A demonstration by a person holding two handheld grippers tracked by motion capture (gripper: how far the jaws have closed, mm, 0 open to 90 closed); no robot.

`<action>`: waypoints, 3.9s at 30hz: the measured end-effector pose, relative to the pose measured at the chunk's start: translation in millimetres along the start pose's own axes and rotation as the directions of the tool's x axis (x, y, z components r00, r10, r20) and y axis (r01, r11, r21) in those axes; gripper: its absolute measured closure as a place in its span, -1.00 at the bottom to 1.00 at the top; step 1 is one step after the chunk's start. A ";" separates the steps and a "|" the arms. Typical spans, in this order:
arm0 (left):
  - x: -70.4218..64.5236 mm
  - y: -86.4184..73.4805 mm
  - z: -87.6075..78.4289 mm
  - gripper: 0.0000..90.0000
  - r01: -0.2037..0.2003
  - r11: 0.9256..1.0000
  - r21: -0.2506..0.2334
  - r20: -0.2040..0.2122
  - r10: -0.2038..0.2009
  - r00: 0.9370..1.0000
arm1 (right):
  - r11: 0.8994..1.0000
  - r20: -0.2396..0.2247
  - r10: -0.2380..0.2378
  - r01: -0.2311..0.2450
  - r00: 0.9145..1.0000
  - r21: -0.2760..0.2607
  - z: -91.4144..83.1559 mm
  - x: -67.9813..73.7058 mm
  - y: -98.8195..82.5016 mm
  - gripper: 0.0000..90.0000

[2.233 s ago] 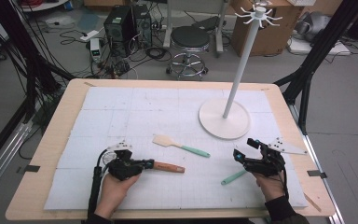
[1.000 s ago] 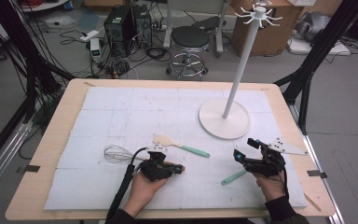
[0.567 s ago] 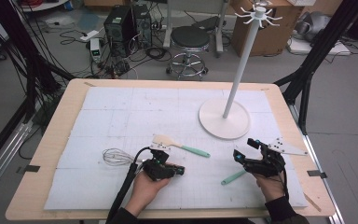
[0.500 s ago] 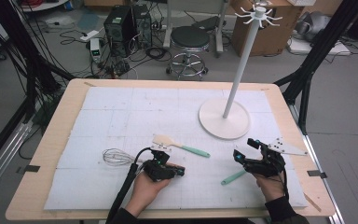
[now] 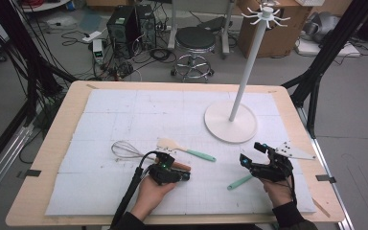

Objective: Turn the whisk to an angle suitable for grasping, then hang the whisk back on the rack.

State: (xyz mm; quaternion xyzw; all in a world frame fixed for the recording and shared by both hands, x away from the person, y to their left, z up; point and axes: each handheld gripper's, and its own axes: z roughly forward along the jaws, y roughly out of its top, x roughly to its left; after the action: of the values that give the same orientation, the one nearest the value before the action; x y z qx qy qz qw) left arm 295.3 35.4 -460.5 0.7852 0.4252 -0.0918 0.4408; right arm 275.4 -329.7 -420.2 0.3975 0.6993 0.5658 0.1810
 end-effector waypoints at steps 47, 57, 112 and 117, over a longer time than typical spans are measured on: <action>62.0 12.5 -83.1 0.99 -0.020 0.989 -0.149 -0.372 -0.037 0.927 | 1.000 0.009 0.001 -0.001 1.000 0.012 -0.8 -1.4 -2.6 -0.68; 51.5 -5.4 -81.7 0.99 -0.014 0.994 -0.109 -0.328 -0.022 0.944 | 1.000 0.007 0.001 -0.001 1.000 0.008 -1.1 -1.3 -2.5 -0.68; 24.5 9.5 -90.1 -0.02 -0.325 0.945 -0.049 -0.143 0.315 0.938 | 1.000 0.015 0.001 -0.001 1.000 -0.003 -3.6 -1.5 -1.5 -0.68; 30.1 10.6 -87.1 -0.03 -0.324 0.945 -0.045 -0.126 0.317 0.940 | 1.000 0.015 0.002 -0.002 1.000 0.000 -2.6 -1.3 -1.7 -0.68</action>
State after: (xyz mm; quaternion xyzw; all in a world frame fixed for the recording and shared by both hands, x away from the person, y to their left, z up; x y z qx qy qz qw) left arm 301.9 117.4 -417.8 0.8331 0.3195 0.0413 0.4496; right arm 273.8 -332.5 -421.2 0.4023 0.6977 0.5629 0.1856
